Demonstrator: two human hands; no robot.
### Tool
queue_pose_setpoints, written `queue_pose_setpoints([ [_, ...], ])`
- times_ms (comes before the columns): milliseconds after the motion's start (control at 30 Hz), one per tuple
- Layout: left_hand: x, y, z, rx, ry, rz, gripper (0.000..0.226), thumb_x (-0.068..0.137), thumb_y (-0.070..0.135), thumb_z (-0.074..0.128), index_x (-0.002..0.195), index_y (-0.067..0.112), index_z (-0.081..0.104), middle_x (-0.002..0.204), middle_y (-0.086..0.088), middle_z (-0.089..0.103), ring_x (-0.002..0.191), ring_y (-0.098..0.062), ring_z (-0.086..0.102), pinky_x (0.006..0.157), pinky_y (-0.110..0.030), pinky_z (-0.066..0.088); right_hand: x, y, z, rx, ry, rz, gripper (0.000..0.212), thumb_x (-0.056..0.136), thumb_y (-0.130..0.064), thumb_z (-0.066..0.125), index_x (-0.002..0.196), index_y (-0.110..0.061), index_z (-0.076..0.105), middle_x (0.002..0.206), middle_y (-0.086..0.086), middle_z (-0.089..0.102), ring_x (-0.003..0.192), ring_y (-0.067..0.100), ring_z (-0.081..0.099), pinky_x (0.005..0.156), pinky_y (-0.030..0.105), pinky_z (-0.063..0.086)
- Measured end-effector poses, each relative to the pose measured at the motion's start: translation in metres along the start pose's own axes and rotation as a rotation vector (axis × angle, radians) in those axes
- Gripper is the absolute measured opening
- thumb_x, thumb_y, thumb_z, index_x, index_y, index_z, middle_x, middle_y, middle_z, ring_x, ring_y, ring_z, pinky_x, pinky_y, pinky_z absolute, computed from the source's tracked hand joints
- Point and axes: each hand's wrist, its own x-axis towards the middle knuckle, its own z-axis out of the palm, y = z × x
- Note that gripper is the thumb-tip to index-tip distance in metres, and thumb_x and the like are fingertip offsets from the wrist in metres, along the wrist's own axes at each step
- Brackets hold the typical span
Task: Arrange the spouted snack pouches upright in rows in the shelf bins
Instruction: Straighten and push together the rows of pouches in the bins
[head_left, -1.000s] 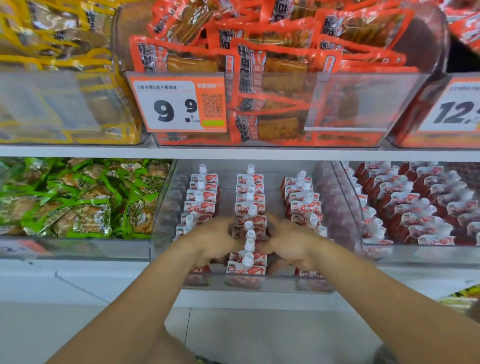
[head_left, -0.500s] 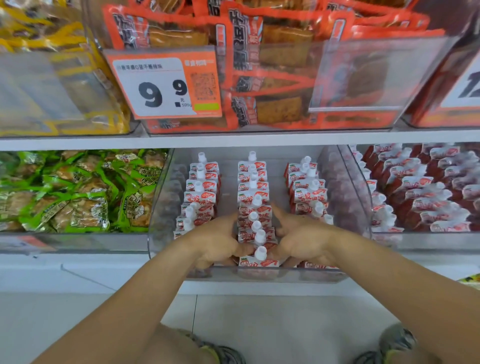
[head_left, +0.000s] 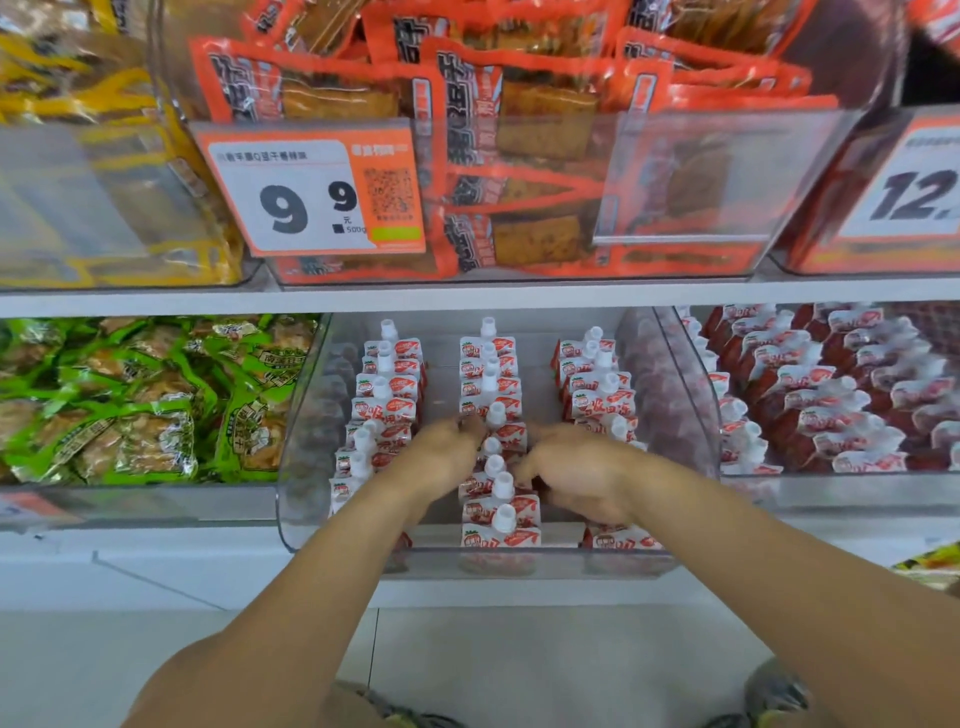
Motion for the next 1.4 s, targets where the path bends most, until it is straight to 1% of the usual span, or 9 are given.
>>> queue_pose_setpoints([
  [100, 0.023, 0.008, -0.003, -0.118, 0.121, 0.009, 0.052, 0.102, 0.045, 0.028, 0.142, 0.016, 0.044, 0.143, -0.006, 0.049, 0.128, -0.025, 0.047, 0.109, -0.041, 0.036, 0.017, -0.014, -0.01, 0.118, 0.22, -0.022, 0.013, 0.097, -0.006, 0.052, 0.103, -0.014, 0.061, 0.106, -0.004, 0.059, 0.113, 0.018, 0.052, 0.11, 0.038, 0.038],
  [233, 0.047, 0.023, 0.004, -0.372, 0.218, 0.042, 0.039, 0.104, 0.033, 0.027, 0.129, 0.013, 0.05, 0.129, -0.008, 0.058, 0.107, -0.023, 0.059, 0.097, -0.035, 0.045, 0.062, -0.02, 0.004, 0.162, 0.357, -0.142, 0.033, 0.104, -0.031, 0.038, 0.132, -0.02, 0.049, 0.131, 0.004, 0.058, 0.112, 0.021, 0.055, 0.103, 0.039, 0.043],
  [400, 0.059, 0.019, 0.009, -0.358, 0.212, 0.081, 0.04, 0.106, 0.029, 0.027, 0.144, 0.024, 0.04, 0.119, 0.0, 0.055, 0.107, -0.019, 0.056, 0.087, -0.026, 0.041, 0.079, -0.015, 0.011, 0.291, 0.343, -0.147, 0.031, 0.106, -0.028, 0.033, 0.134, -0.03, 0.044, 0.121, 0.0, 0.061, 0.108, 0.022, 0.061, 0.099, 0.044, 0.051],
  [533, 0.07, 0.018, 0.005, -0.422, 0.272, 0.109, 0.033, 0.104, 0.026, 0.031, 0.12, 0.018, 0.059, 0.112, -0.007, 0.067, 0.103, -0.027, 0.064, 0.091, -0.037, 0.052, 0.083, -0.018, 0.005, 0.306, 0.35, -0.186, 0.025, 0.103, -0.023, 0.037, 0.123, -0.022, 0.052, 0.112, 0.012, 0.069, 0.099, 0.028, 0.068, 0.089, 0.044, 0.057],
  [667, 0.075, 0.017, 0.007, -0.378, 0.223, 0.143, 0.034, 0.104, 0.024, 0.029, 0.13, 0.022, 0.051, 0.113, -0.009, 0.066, 0.093, -0.019, 0.064, 0.077, -0.027, 0.051, 0.09, -0.02, -0.002, 0.201, 0.336, -0.181, 0.033, 0.104, -0.038, 0.03, 0.132, -0.029, 0.045, 0.125, 0.003, 0.062, 0.113, 0.022, 0.06, 0.103, 0.044, 0.047],
  [800, 0.081, 0.015, 0.009, -0.28, 0.224, 0.153, 0.04, 0.105, 0.031, 0.026, 0.143, 0.026, 0.038, 0.119, -0.009, 0.06, 0.103, -0.024, 0.059, 0.089, -0.031, 0.047, 0.095, -0.014, -0.003, 0.129, 0.301, -0.199, 0.047, 0.105, -0.045, 0.028, 0.151, -0.035, 0.023, 0.138, 0.003, 0.056, 0.125, 0.02, 0.054, 0.11, 0.041, 0.041],
  [1100, 0.041, 0.019, -0.006, -0.205, 0.168, 0.104, 0.05, 0.099, 0.04, 0.045, 0.147, 0.026, 0.036, 0.146, 0.002, 0.044, 0.129, -0.023, 0.047, 0.11, -0.039, 0.037, 0.047, -0.003, -0.005, 0.074, 0.386, -0.27, 0.048, 0.104, -0.035, 0.041, 0.149, -0.024, 0.03, 0.14, -0.009, 0.046, 0.129, 0.021, 0.047, 0.095, 0.028, 0.035],
  [1300, -0.023, -0.002, -0.018, -0.183, -0.131, 0.141, 0.013, 0.088, 0.035, 0.069, 0.093, 0.042, 0.06, 0.101, 0.02, 0.063, 0.092, 0.003, 0.057, 0.08, -0.03, 0.048, 0.011, 0.023, 0.001, 0.074, 0.134, -0.16, 0.044, 0.098, -0.05, 0.049, 0.139, -0.034, 0.049, 0.14, -0.011, 0.055, 0.13, 0.015, 0.049, 0.104, 0.039, 0.041],
  [1400, -0.034, 0.002, -0.024, -0.284, -0.159, 0.139, 0.018, 0.086, 0.031, 0.071, 0.092, 0.044, 0.06, 0.098, 0.022, 0.065, 0.095, -0.001, 0.059, 0.069, -0.03, 0.051, 0.004, 0.017, 0.003, 0.126, 0.108, -0.148, 0.032, 0.095, -0.041, 0.061, 0.126, -0.039, 0.057, 0.126, -0.013, 0.065, 0.12, 0.012, 0.057, 0.1, 0.041, 0.047],
])
